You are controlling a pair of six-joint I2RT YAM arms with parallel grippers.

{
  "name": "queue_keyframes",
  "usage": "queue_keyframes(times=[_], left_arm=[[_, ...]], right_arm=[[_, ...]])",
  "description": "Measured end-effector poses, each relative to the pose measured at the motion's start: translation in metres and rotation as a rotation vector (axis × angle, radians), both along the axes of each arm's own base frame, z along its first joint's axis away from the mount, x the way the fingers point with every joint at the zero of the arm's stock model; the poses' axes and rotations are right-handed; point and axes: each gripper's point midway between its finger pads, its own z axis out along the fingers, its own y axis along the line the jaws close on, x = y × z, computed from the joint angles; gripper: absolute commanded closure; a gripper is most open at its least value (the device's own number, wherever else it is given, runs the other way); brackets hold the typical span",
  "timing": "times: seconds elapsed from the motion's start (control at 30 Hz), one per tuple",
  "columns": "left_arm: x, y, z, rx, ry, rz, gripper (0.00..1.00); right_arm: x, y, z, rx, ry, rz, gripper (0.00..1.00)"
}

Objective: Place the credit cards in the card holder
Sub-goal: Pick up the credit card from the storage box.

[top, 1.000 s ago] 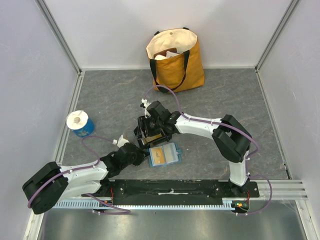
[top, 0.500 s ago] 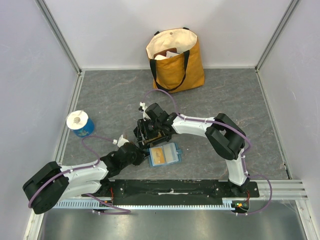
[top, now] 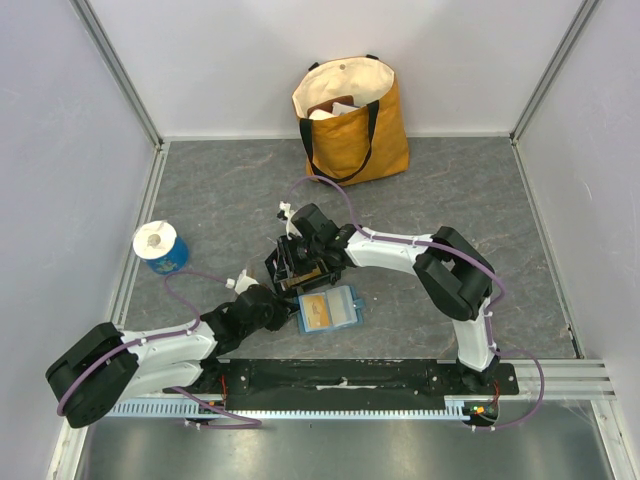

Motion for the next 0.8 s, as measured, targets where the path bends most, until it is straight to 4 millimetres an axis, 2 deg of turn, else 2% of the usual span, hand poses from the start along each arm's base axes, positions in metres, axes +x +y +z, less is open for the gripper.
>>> queue_keyframes(times=[0.27,0.53,0.8], left_arm=[[-0.0002,0.0,-0.0001,-0.002,0.003,-0.002,0.98],[-0.0002,-0.0002,0.0,-0.003,0.003,-0.003,0.98],[-0.0002,-0.0001,0.0012,-0.006,0.0,-0.003,0.98]], right_arm=[[0.0005,0.0012,0.0051,0.012,-0.007,0.001,0.82],[0.001,0.001,0.0053,0.012,-0.007,-0.002,0.87],[0.0021,0.0002,0.0061,0.011,-0.012,-0.003,0.98]])
